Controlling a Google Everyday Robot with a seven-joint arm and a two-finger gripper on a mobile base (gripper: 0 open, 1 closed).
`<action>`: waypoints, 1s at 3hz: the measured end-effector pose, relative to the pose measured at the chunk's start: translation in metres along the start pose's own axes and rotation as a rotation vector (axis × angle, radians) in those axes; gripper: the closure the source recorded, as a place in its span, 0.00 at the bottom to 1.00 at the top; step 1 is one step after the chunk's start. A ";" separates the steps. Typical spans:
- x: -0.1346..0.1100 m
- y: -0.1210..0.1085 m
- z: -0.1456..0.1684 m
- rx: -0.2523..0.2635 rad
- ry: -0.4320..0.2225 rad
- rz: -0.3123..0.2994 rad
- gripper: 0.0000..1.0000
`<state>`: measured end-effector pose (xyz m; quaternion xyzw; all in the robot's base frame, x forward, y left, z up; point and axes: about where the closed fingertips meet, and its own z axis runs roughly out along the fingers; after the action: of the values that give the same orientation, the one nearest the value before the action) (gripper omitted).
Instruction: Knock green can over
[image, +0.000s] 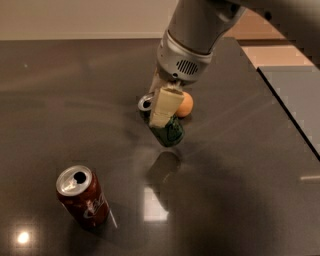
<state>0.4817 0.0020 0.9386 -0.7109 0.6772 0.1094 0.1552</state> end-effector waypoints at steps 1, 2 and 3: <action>0.015 0.009 0.008 -0.039 0.097 -0.033 1.00; 0.030 0.015 0.018 -0.070 0.180 -0.055 1.00; 0.036 0.017 0.028 -0.090 0.232 -0.083 1.00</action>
Offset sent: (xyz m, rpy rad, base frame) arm -0.0218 -0.0429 -0.0489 -0.3198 0.0914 0.1016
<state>0.4686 -0.0218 0.8986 -0.7525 0.6549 0.0502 0.0483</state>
